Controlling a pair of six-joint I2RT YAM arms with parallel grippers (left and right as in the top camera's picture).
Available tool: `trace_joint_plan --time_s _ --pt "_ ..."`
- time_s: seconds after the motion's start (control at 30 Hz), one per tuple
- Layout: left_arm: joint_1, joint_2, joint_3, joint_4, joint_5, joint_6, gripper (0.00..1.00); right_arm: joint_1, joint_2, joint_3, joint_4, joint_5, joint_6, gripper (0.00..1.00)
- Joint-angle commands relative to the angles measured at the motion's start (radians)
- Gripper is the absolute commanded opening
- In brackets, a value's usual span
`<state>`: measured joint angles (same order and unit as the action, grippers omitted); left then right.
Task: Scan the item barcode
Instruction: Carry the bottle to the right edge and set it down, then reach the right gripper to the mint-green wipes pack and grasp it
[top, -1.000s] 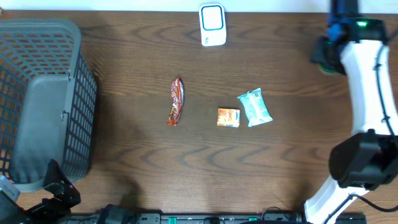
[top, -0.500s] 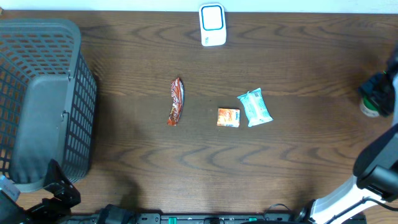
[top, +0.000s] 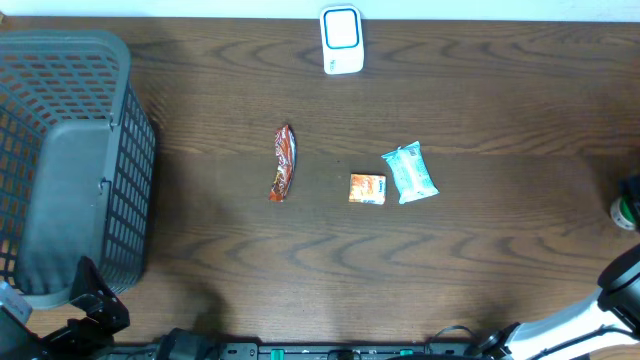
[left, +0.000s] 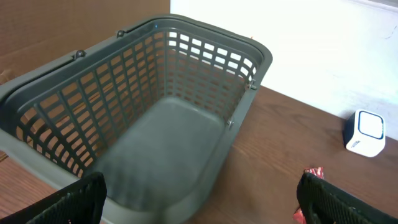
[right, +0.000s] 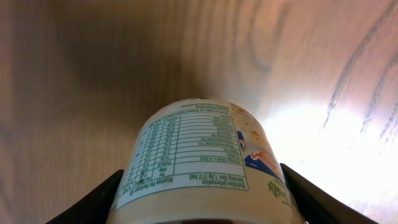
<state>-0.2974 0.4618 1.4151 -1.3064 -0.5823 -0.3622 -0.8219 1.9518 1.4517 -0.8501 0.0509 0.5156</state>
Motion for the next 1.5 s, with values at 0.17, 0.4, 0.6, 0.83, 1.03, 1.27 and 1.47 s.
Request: trace_joint_plan --time_s 0.17,0.4,0.6,0.83,1.03,1.27,1.47 --pt "0.001 0.001 0.006 -0.003 -0.012 0.013 0.98 -0.043 0.034 -0.009 0.021 -0.064 0.031 0.34" --pt "0.001 0.001 0.006 -0.003 -0.012 0.013 0.98 -0.043 0.052 -0.010 0.035 -0.064 0.031 0.48" --pt "0.001 0.001 0.006 -0.003 -0.012 0.013 0.98 -0.045 0.053 -0.008 0.040 -0.064 0.029 0.69" --pt "0.001 0.001 0.006 -0.003 -0.013 0.013 0.98 -0.054 0.053 -0.005 0.043 -0.064 0.027 0.77" --pt "0.001 0.001 0.006 -0.008 -0.013 0.013 0.98 -0.051 0.024 0.079 -0.037 -0.089 -0.023 0.99" --pt "0.001 0.001 0.006 -0.024 -0.013 0.013 0.98 -0.021 -0.081 0.364 -0.320 -0.101 -0.023 0.99" --pt "0.001 0.001 0.006 -0.024 -0.013 0.013 0.98 0.124 -0.194 0.455 -0.441 -0.161 -0.024 0.99"
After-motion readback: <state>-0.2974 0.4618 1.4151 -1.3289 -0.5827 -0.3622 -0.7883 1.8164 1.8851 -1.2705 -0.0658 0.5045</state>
